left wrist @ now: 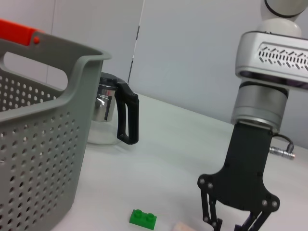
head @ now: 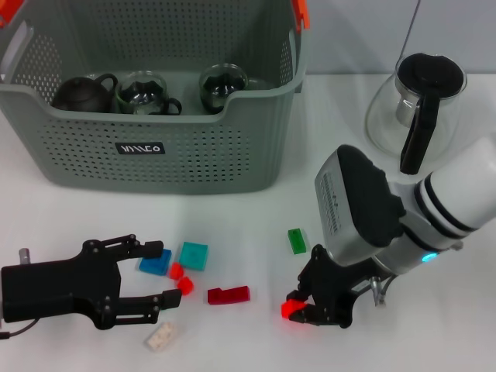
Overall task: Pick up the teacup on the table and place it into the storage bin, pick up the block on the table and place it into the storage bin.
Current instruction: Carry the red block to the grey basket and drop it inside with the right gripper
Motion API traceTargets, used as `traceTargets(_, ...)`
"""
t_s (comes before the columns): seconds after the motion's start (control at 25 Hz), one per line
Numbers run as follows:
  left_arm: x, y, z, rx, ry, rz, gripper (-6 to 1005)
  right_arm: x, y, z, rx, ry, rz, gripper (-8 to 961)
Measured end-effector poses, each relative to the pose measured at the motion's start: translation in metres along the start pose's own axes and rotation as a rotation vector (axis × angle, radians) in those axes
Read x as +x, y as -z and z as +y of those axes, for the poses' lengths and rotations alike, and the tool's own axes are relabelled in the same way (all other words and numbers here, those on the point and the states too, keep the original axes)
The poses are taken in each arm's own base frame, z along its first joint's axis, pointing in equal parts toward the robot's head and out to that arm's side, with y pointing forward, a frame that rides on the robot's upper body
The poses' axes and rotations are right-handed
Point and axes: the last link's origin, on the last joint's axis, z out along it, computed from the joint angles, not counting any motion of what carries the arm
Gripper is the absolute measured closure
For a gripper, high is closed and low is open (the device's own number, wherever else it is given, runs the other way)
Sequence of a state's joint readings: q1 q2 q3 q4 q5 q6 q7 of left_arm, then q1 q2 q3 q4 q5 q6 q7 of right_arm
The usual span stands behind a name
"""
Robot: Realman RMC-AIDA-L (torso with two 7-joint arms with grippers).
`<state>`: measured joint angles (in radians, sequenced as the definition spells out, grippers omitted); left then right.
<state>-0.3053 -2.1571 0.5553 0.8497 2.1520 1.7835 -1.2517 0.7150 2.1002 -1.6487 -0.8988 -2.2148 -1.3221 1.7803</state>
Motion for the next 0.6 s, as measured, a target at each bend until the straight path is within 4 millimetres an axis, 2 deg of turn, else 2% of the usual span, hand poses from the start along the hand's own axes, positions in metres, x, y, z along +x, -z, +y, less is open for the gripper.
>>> traceTargets(0.16,0.0,0.001,0.0,0.0,0.001,0.0,171,-0.008,0.017,-0.003,0.007,-0.006,-0.05,748)
traceTargets(0.28,0.0,0.001,0.001,-0.003,0.0,0.001,171,-0.021,0.054,-0.006,0.02,-0.013,-0.149,747)
traceTargets(0.44,-0.001,0.002,0.0,0.0,-0.006,0.0,172,-0.049,0.108,-0.008,0.048,-0.044,-0.324,746)
traceTargets(0.6,0.0,0.001,0.0,0.004,-0.008,-0.001,172,-0.085,0.153,-0.026,0.145,-0.089,-0.483,745)
